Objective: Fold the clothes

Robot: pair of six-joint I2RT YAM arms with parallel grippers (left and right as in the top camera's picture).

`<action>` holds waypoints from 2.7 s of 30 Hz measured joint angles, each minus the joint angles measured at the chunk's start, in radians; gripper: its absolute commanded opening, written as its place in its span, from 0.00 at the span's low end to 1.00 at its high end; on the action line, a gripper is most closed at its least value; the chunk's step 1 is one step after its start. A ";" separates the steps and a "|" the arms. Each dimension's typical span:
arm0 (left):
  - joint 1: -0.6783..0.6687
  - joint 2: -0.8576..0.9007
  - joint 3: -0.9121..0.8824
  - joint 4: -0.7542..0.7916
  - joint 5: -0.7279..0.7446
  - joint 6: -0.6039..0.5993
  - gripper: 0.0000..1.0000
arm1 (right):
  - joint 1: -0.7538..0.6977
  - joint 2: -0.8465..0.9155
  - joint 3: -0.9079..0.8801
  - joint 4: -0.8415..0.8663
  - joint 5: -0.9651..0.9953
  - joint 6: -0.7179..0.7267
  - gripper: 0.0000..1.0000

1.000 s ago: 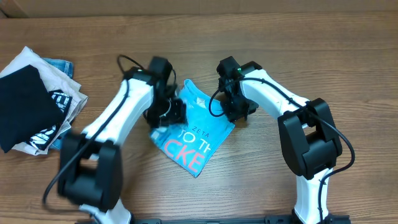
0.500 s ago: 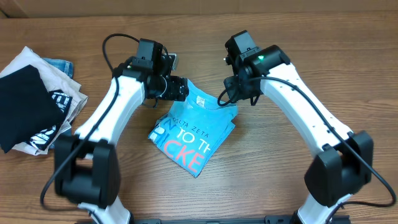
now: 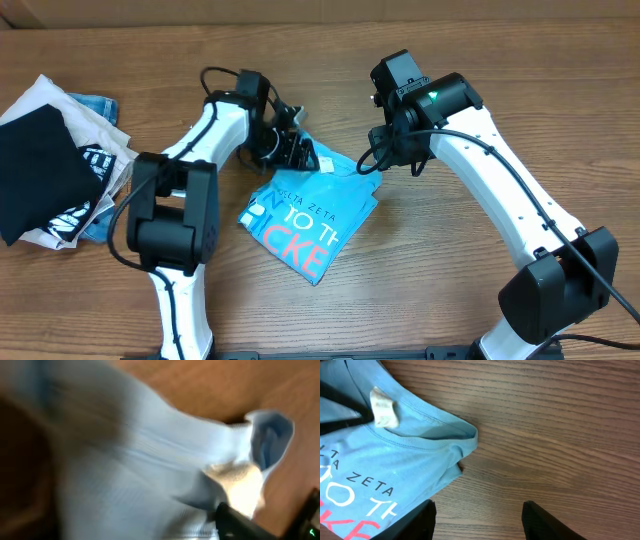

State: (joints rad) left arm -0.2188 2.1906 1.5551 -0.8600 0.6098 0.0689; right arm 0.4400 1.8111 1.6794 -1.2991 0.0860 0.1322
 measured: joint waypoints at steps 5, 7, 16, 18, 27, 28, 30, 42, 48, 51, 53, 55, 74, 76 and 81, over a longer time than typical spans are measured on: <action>-0.048 0.037 0.006 -0.043 0.021 0.061 0.10 | 0.000 0.000 0.000 -0.001 0.000 0.006 0.59; -0.057 0.041 0.008 -0.050 0.006 0.071 0.04 | 0.000 0.000 0.000 -0.002 0.000 0.007 0.59; 0.006 -0.077 0.054 -0.140 -0.261 0.026 0.04 | -0.100 -0.014 0.000 -0.001 0.024 0.027 0.58; 0.060 -0.204 0.065 -0.151 -0.342 -0.013 0.04 | -0.134 -0.030 0.000 -0.002 0.036 0.028 0.59; 0.274 -0.547 0.089 -0.217 -0.591 -0.071 0.06 | -0.245 -0.122 0.000 -0.005 0.061 0.024 0.59; 0.301 -0.566 0.089 -0.217 -0.620 -0.071 0.06 | -0.245 -0.123 0.000 -0.009 0.061 0.024 0.59; 0.336 -0.589 0.089 -0.216 -0.655 -0.071 0.07 | -0.245 -0.123 0.000 -0.014 0.060 0.024 0.59; 0.664 -0.647 0.113 -0.066 -0.728 -0.079 0.09 | -0.245 -0.123 0.000 -0.027 0.061 0.024 0.59; 0.760 -0.647 0.119 0.032 -0.731 -0.079 0.09 | -0.245 -0.123 0.000 -0.034 0.061 0.024 0.59; 0.796 -0.631 0.120 0.061 -0.731 -0.079 0.09 | -0.245 -0.123 0.000 -0.041 0.061 0.024 0.59; 0.822 -0.590 0.121 0.080 -0.731 -0.079 0.11 | -0.245 -0.123 0.000 -0.049 0.061 0.025 0.59; 0.848 -0.554 0.121 0.090 -0.731 -0.079 0.13 | -0.245 -0.123 0.000 -0.050 0.061 0.024 0.59; 1.040 -0.298 0.121 0.204 -0.647 -0.086 1.00 | -0.245 -0.123 0.000 -0.053 0.050 0.025 0.59; 1.059 -0.297 0.121 0.203 -0.647 -0.093 1.00 | -0.245 -0.123 0.000 -0.053 0.049 0.024 0.60; 1.118 -0.297 0.123 0.174 -0.643 -0.135 1.00 | -0.245 -0.123 0.000 -0.054 0.049 0.025 0.60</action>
State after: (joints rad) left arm 0.8997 1.8935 1.6783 -0.6857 -0.0334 -0.0662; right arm 0.1955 1.6882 1.6798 -1.3529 0.1349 0.1570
